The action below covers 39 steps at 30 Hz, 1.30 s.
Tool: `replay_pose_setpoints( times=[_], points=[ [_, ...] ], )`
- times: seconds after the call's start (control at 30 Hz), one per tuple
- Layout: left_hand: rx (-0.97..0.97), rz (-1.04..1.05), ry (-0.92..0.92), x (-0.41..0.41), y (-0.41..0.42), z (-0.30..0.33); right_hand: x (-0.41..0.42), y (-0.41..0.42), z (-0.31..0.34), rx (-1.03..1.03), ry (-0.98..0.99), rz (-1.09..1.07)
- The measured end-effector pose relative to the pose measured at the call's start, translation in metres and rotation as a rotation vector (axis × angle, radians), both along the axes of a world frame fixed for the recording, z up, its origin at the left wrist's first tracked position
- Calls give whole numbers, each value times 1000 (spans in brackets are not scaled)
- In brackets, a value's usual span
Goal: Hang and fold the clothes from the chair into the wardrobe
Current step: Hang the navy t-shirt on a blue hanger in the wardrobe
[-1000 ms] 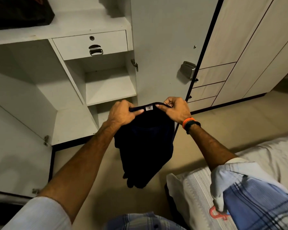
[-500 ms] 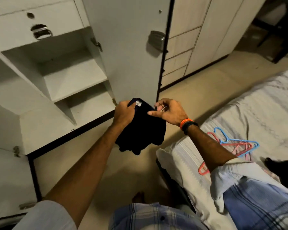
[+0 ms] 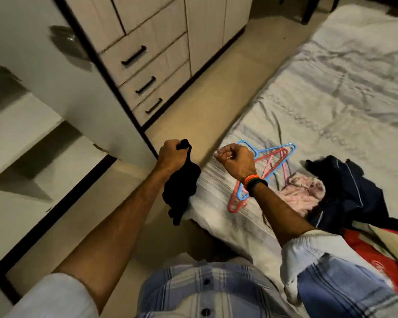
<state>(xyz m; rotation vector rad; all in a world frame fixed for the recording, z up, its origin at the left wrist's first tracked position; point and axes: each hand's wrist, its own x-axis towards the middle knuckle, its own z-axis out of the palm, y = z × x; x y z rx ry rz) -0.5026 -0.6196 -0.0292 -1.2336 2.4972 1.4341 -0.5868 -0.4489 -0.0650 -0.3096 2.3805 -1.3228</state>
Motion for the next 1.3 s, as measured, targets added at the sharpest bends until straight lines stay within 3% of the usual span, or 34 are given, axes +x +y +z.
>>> replay_pose_setpoints(
  times=[0.27,0.5,1.03,1.3],
  points=[
    [46,-114,-59,-69,92,-32,-46,89,-32,58,-58,-98],
    [92,-193,-145,-120,125,-66,-78,122,-66,133,-207,-190],
    [228,-184,-405,-180,125,-207,-140,80,-213,467,-385,-195],
    [229,-266,-340,-185,111,-218,-143,66,-235,570,-391,-209]
  ],
)
